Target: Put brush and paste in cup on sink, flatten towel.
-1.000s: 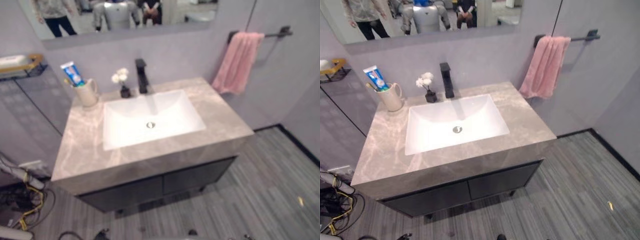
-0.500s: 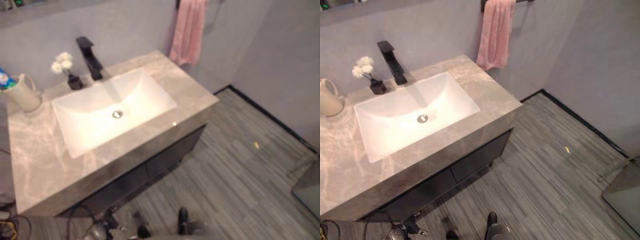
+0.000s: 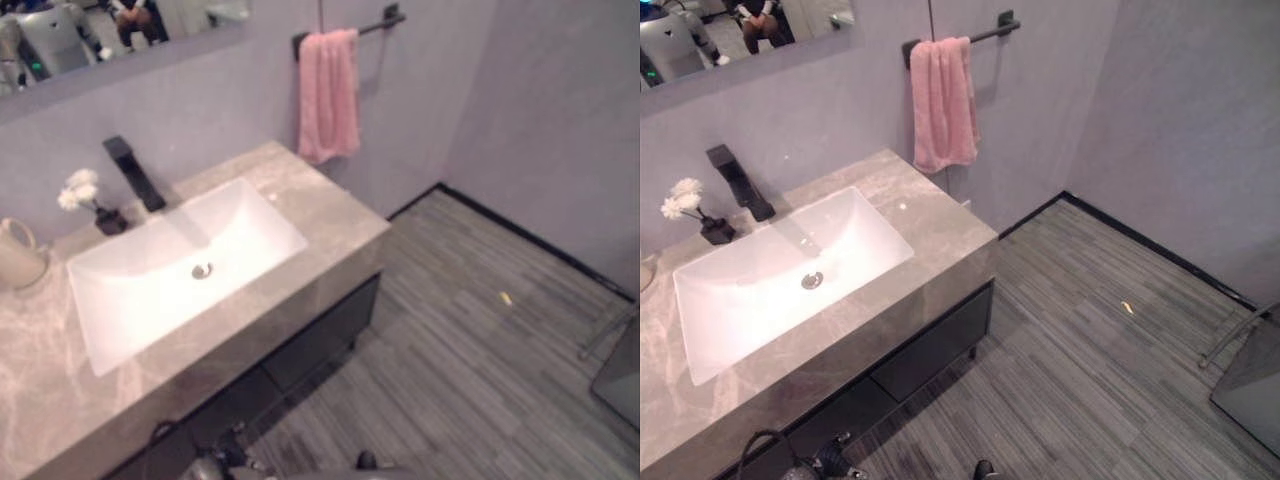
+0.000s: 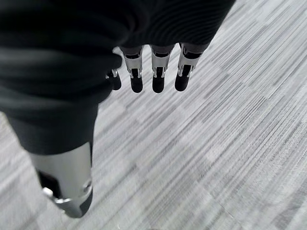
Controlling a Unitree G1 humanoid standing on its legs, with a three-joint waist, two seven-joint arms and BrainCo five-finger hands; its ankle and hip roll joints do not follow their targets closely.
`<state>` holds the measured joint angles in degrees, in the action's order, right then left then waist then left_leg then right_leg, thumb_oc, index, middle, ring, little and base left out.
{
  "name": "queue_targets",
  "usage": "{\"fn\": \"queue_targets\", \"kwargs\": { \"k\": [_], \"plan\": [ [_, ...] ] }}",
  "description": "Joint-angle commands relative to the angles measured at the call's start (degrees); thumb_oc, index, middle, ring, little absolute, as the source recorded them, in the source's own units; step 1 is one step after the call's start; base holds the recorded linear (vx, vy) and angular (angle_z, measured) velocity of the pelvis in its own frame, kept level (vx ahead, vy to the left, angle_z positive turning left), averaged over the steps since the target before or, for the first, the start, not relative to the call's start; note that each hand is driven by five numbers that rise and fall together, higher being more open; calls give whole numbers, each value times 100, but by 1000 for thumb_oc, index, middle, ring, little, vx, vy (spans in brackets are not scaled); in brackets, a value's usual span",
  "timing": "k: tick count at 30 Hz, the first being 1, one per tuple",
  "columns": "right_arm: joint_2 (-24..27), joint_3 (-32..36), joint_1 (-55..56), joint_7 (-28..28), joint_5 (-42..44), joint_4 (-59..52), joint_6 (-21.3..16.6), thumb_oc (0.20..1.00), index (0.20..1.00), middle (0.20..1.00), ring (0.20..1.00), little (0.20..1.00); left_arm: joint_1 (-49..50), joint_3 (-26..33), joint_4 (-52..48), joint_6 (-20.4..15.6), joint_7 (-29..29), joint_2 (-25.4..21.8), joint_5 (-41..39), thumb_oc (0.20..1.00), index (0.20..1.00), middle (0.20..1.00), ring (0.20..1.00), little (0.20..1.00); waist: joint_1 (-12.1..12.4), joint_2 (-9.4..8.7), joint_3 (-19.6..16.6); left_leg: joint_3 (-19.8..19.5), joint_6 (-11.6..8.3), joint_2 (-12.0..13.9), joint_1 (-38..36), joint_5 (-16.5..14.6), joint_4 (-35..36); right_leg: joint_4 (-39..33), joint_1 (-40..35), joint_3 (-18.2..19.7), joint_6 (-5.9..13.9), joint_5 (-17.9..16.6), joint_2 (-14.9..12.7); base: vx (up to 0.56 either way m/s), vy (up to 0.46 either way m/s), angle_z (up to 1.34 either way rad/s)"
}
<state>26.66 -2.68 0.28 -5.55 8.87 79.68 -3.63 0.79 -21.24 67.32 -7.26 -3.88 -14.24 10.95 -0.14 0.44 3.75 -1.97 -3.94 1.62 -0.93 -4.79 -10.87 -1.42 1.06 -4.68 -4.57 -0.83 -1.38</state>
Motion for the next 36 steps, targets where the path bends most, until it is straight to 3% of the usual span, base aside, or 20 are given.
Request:
{"fn": "queue_targets", "kwargs": {
  "k": [1,2,7,10,11,13,14,15,20,23,26,28,30,36],
  "plan": [
    [55,-228,-199,-81,-54,-582,-167,1000,1000,1000,1000,1000,-117,197,149,6,-100,-24,-161,1000,1000,1000,1000,1000,57,25,138,-124,345,-427,238,81,440,242,-94,163,752,168,34,-22,41,-120],
    [87,-276,-76,44,79,-678,-312,1000,1000,1000,1000,1000,-119,380,385,-15,-185,-57,-214,1000,1000,1000,1000,1000,32,-27,80,-348,368,-439,207,3,478,279,11,456,774,135,74,0,106,-104],
    [26,-198,21,110,40,-514,-261,1000,1000,1000,1000,1000,-193,333,503,-19,-202,-117,-81,1000,1000,1000,1000,1000,-43,95,90,19,523,-447,27,-128,749,344,170,645,871,31,7,-78,240,-54],
    [36,-174,107,144,-36,-537,-235,1000,1000,1000,1000,1000,-271,327,398,-38,-220,-220,-106,1000,1000,1000,1000,1000,-122,144,248,335,644,-511,-1,-141,917,373,440,882,1048,-217,-60,-196,326,-71],
    [-9,-232,116,128,-167,-441,-153,1000,1000,1000,1000,1000,-340,266,332,-23,-218,-244,-97,1000,1000,1000,1000,1000,-119,138,329,569,715,-554,14,-101,1075,324,634,941,1207,-436,-139,-205,261,-106],
    [-53,-243,77,112,-185,-420,-139,1000,1000,1000,1000,1000,-358,257,286,-26,-220,-250,-98,1000,1000,1000,1000,1000,-107,123,375,663,732,-555,32,-79,1134,349,736,896,1232,-515,-157,-186,198,-111],
    [-133,-304,18,96,-241,-415,-117,1000,1000,1000,1000,1000,-403,194,309,-22,-228,-268,-37,1000,1000,1000,1000,1000,-69,96,466,887,738,-516,33,-51,1198,426,871,478,1251,-561,-247,-234,190,-89],
    [-281,-403,-15,84,-324,-447,-99,1000,1000,1000,1000,1000,-331,213,356,52,-197,-239,118,1000,1000,1000,1000,1000,-1,98,449,1298,701,-420,-16,35,1408,541,776,-632,1197,-314,-462,-234,189,-86],
    [-422,-436,32,120,-291,-410,-97,1000,1000,1000,1000,1000,-305,261,426,97,-128,-202,31,1000,1000,1000,1000,1000,-23,83,379,1386,763,-413,-105,101,1495,1207,603,-396,1107,77,-328,-57,48,-95],
    [-528,-502,91,123,-356,-349,-82,1000,1000,1000,1000,1000,-266,202,396,105,-27,-109,0,1000,1000,1000,1000,1000,53,38,207,1638,760,-426,-198,-17,1472,1317,122,-717,1131,407,-380,9,-39,-47],
    [-589,-564,84,111,-377,-371,-83,1000,1000,1000,1000,1000,-256,188,324,96,-17,-71,-85,1000,1000,1000,1000,1000,133,-12,115,1861,714,-402,-210,21,1556,826,-91,-927,1172,318,-351,-17,-85,-58],
    [-664,-594,109,104,-329,-404,-70,1000,1000,1000,1000,1000,-258,262,324,118,-46,-6,-176,1000,1000,1000,1000,1000,183,-35,49,1966,669,-360,-192,67,1587,489,-104,-867,1184,221,-283,-40,-189,-55],
    [-706,-595,162,95,-211,-371,-72,1000,1000,1000,1000,1000,-312,312,370,132,-110,84,-278,1000,1000,1000,1000,1000,160,-63,14,1900,607,-326,-215,112,1587,183,-246,-728,1121,184,-170,-5,-204,-48],
    [-681,-567,219,51,-173,-215,-44,1000,1000,1000,1000,1000,-483,162,411,149,-131,164,-192,1000,1000,1000,1000,1000,128,-100,56,1741,459,-228,-206,281,1587,-31,-403,-814,989,201,-64,-31,-183,-2]
  ]
}}
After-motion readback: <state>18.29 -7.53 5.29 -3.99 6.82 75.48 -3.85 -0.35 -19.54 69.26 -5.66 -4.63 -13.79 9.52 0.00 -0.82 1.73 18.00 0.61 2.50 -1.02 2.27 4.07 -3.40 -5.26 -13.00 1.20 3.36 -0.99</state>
